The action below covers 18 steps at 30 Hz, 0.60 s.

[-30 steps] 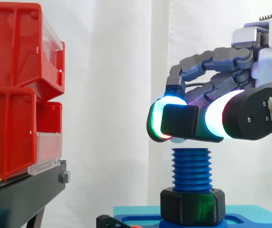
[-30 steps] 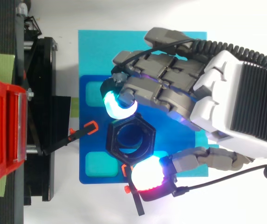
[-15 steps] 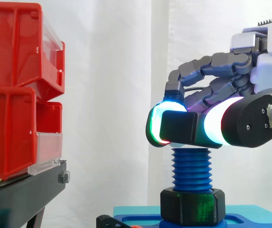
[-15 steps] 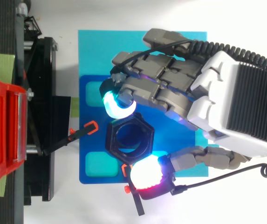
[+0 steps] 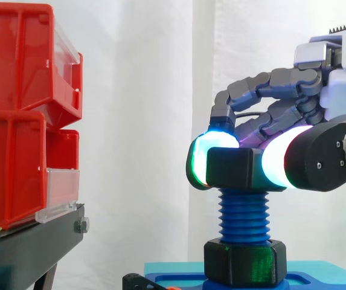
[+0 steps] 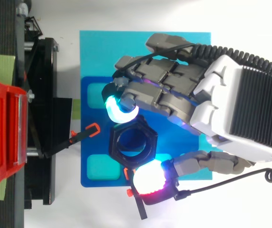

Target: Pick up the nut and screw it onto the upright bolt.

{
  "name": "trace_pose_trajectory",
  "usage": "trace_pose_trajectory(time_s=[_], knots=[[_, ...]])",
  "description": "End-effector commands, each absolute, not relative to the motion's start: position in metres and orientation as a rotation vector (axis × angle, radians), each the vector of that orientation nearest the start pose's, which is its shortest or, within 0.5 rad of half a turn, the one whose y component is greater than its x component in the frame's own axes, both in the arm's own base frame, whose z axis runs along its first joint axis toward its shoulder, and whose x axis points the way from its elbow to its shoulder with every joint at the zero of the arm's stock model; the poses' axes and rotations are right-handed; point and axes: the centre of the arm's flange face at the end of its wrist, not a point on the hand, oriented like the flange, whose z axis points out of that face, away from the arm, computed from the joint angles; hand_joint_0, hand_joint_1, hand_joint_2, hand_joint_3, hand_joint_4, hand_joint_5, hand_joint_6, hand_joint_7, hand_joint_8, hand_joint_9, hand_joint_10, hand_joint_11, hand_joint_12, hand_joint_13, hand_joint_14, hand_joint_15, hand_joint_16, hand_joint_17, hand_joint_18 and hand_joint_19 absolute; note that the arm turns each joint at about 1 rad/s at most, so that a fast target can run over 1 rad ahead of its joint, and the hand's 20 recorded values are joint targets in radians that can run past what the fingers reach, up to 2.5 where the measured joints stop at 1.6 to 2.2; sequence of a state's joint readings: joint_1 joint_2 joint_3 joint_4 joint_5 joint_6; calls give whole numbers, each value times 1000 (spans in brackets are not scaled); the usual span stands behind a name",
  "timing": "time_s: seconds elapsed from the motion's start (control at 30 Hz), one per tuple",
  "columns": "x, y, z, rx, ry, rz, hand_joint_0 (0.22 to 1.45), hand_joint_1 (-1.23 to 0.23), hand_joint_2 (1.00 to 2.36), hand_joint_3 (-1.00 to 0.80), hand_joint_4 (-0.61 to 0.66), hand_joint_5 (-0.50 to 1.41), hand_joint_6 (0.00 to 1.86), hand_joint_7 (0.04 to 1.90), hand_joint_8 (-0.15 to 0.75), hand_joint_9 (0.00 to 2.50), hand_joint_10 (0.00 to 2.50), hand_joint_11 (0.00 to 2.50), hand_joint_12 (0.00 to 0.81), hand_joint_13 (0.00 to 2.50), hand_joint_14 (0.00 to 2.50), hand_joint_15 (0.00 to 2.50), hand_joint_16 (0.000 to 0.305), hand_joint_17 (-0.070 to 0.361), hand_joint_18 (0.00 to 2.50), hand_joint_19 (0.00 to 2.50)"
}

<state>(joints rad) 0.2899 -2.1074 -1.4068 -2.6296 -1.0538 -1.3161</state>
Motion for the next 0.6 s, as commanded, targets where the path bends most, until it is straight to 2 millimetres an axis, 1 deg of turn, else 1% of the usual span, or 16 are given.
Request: trace_pose_trajectory(time_s=[0.0, 0.3, 0.57], knots=[[706, 20, 297, 395, 1399, 75, 540, -671, 1000, -500, 227, -127, 501, 1252, 296, 674, 4, 143, 360, 603, 2, 65, 46, 104, 578, 245], [706, 21, 297, 392, 1400, 79, 541, -670, 1000, -500, 226, -127, 501, 1247, 297, 677, 4, 149, 359, 612, 1, 68, 46, 104, 577, 247], [706, 15, 297, 377, 1408, 87, 541, -670, 1000, -500, 221, -126, 501, 1248, 297, 675, 5, 148, 359, 620, 3, 78, 46, 104, 577, 250]])
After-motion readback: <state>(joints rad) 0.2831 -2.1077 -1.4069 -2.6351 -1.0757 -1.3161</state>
